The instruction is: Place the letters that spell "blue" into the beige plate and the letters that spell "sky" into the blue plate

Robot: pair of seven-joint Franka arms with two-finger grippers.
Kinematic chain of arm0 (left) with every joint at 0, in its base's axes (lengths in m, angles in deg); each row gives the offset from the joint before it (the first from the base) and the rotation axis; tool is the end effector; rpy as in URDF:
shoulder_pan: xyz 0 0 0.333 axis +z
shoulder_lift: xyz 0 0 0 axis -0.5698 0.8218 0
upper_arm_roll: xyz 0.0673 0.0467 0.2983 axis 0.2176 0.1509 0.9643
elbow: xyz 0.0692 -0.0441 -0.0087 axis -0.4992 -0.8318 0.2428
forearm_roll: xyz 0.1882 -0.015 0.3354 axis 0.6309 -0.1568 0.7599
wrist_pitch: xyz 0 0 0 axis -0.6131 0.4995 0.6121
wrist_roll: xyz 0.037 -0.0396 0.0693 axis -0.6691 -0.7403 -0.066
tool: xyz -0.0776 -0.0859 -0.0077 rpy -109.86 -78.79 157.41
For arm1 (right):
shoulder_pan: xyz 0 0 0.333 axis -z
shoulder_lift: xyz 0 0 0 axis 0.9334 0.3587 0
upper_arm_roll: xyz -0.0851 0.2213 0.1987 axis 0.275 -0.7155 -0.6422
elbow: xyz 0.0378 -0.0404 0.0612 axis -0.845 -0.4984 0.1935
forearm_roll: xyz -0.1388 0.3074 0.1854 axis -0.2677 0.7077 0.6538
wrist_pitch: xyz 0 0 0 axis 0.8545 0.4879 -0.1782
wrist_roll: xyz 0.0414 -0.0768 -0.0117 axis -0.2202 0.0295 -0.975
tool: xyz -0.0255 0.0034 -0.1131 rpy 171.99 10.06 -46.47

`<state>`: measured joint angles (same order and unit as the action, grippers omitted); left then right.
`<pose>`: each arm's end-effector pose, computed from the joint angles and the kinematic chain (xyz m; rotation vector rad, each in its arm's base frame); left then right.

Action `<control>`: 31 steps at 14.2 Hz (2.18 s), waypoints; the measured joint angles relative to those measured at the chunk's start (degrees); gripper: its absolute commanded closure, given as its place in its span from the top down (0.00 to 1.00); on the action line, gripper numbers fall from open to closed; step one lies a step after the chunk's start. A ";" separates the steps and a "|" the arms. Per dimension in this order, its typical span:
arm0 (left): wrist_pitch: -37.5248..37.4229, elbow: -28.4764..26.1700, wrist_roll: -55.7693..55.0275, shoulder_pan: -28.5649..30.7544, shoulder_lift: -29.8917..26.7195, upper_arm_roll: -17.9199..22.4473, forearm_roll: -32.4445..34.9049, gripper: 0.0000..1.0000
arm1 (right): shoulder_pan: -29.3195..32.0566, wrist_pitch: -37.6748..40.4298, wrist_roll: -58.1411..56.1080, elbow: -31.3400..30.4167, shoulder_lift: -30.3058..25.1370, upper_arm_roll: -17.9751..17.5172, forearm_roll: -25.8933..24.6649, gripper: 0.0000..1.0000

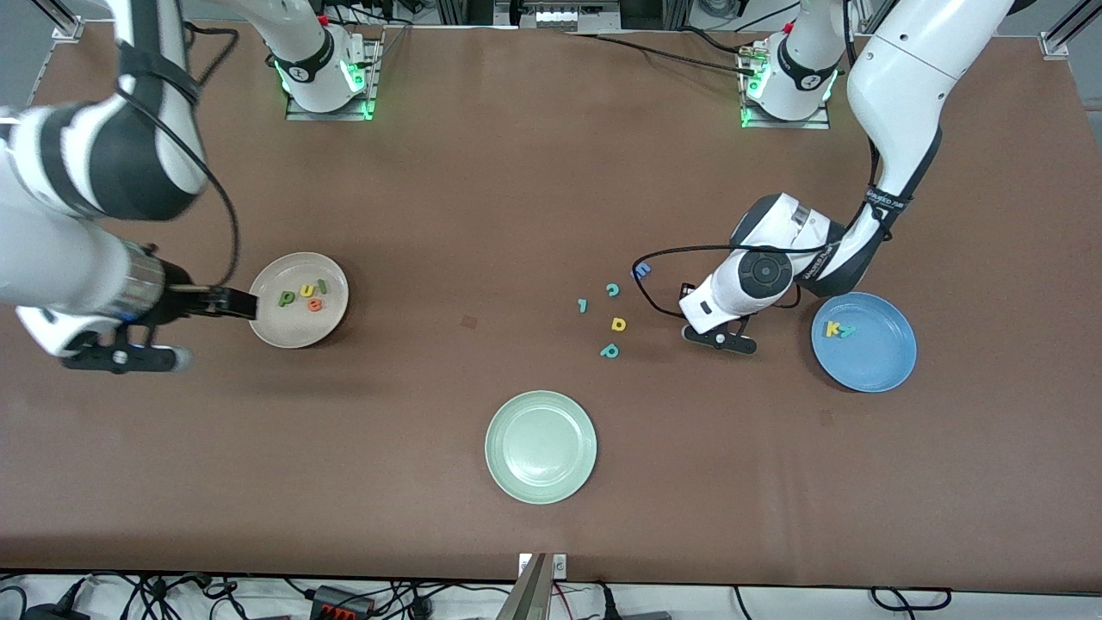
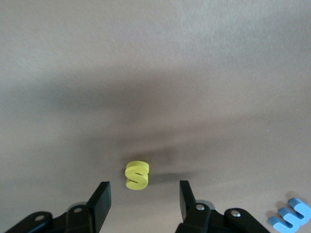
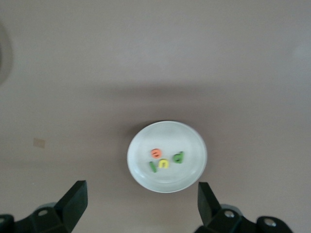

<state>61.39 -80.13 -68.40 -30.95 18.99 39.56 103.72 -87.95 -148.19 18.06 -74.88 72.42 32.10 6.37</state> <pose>0.5384 -0.2207 0.1713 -3.1022 0.3339 0.3282 0.6485 0.0605 0.5001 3.1097 -0.0225 -0.1364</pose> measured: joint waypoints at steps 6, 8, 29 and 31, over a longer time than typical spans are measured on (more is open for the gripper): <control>1.70 -1.15 0.00 0.15 0.97 0.01 0.01 0.48 | 15.94 -0.07 -4.40 0.14 -6.22 -10.74 -4.37 1.00; 1.70 -1.15 0.00 0.19 0.82 -0.04 0.01 0.31 | 18.25 -0.03 -6.90 0.14 -7.15 -10.74 -4.41 1.00; -10.77 8.49 -2.95 2.91 2.86 -1.47 -0.01 0.83 | 17.60 -3.25 -4.87 -19.89 -21.12 -12.45 -6.50 1.00; -10.04 8.49 -6.22 2.31 3.04 -1.67 -0.01 0.82 | 17.61 -3.88 -4.87 -20.86 -21.71 -12.45 -6.55 1.00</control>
<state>51.34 -71.64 -74.62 -28.65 22.03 37.89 103.71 -70.33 -152.07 13.19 -95.74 50.72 19.66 -0.18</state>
